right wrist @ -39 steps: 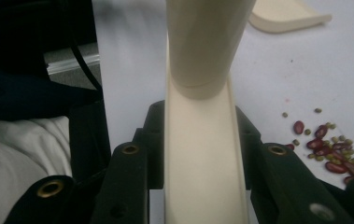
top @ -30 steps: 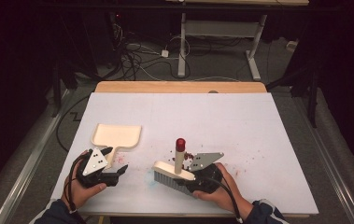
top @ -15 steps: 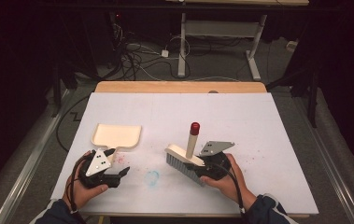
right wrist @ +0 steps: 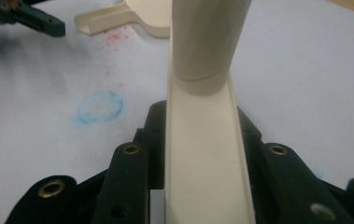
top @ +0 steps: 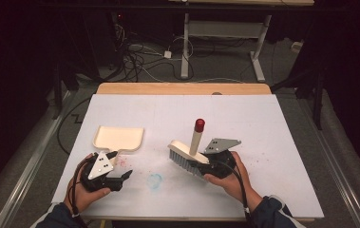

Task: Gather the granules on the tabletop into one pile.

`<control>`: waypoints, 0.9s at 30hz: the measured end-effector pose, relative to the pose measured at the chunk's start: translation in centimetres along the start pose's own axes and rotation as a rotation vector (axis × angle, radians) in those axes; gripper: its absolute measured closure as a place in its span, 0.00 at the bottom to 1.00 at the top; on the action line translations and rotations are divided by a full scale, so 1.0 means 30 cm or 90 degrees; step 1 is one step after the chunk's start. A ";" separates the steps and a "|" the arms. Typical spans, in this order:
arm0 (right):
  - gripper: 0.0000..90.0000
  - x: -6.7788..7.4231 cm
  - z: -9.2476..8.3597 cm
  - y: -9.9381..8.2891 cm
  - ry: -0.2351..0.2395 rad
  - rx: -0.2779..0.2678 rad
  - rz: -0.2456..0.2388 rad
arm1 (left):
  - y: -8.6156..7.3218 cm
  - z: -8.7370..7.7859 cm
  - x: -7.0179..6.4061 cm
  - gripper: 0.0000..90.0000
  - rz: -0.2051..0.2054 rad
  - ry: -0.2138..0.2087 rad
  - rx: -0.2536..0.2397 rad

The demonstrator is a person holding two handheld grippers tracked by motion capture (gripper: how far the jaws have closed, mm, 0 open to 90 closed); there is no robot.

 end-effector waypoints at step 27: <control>0.75 -0.033 0.068 -0.031 -0.086 -0.009 0.140 | -0.006 0.011 0.000 0.21 0.000 -0.003 0.015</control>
Point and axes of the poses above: each handheld gripper's, and its own axes: z roughly forward along the jaws, y roughly out of its top, x roughly to its left, the point moved 3 cm from there along z, roughly forward along the jaws, and after that the axes turned 3 degrees about x, right-handed, at the moved point
